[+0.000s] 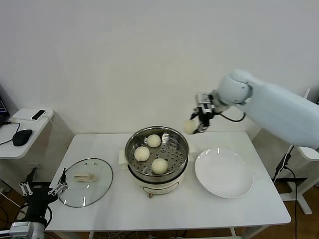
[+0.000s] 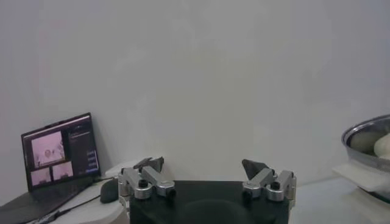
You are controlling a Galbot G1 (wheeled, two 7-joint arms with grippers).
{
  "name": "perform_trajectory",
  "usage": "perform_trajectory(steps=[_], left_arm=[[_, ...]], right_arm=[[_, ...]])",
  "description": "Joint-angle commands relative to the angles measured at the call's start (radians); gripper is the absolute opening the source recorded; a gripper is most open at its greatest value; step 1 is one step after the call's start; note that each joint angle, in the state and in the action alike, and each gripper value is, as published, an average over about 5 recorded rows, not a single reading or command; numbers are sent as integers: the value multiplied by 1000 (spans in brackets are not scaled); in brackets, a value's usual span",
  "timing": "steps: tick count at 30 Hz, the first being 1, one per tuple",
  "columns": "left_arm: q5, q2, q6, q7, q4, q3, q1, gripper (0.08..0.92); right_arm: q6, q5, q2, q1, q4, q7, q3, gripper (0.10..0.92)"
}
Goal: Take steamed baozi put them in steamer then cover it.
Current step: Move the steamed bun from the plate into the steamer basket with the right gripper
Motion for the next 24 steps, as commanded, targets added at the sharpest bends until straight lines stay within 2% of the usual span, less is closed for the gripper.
perform_trajectory(steps=[1,9,24], left_arm=[[-1,-3,-1,0,2,-2,1,823],[-3,-1,-2,0,3,-7,-1,823],[-5,7,-2,0,17,-10,-11,823]], right_arm=[[-126,155,195,33,-1,102,-125,624],[-182,129,232,-76,-74,157,-143,628],[-187,61,262,-159,-174,181,-101,628]])
